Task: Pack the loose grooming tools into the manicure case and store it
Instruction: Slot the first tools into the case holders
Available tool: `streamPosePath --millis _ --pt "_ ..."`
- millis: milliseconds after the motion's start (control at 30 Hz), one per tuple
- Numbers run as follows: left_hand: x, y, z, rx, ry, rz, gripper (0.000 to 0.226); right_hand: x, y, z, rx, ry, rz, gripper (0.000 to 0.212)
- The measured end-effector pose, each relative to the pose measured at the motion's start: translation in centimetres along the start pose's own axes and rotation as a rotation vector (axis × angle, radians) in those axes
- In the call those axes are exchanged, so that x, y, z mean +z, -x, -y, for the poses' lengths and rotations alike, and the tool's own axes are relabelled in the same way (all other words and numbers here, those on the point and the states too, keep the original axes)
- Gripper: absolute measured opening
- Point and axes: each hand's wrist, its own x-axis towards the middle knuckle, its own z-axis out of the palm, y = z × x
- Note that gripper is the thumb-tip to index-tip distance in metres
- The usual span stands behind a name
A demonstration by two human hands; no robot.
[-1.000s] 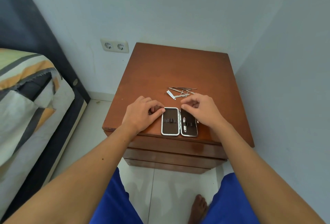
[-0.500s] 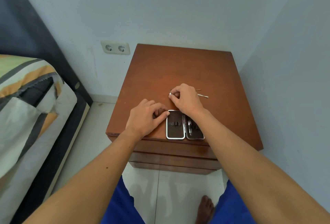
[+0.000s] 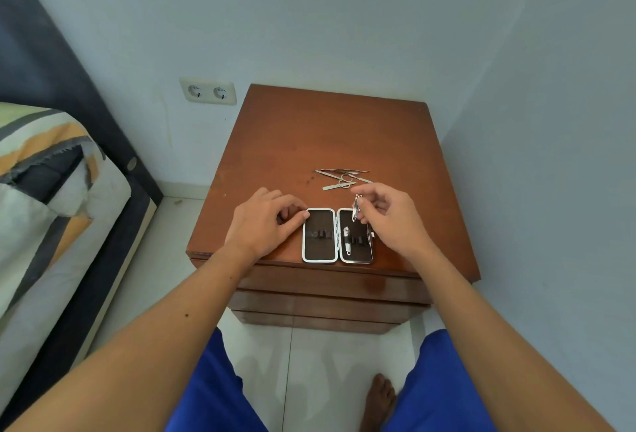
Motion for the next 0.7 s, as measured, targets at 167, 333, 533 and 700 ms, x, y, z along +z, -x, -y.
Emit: streamPosePath --millis 167,333,533,700 --pt "-0.1 0.1 -0.2 -0.009 0.005 0.009 0.021 -0.7 0.7 -0.9 0.057 0.045 0.097 0.022" --pt "-0.2 0.1 -0.3 -0.001 -0.003 0.006 0.022 -1.2 0.4 -0.8 0.005 0.184 0.189 0.028" --pt "-0.1 0.0 -0.2 -0.002 -0.015 0.008 0.024 -2.0 0.9 -0.9 -0.062 0.267 0.228 0.029" --pt "-0.1 0.0 -0.2 -0.002 -0.017 0.019 0.025 -2.4 1.6 -1.5 -0.115 0.302 0.219 0.024"
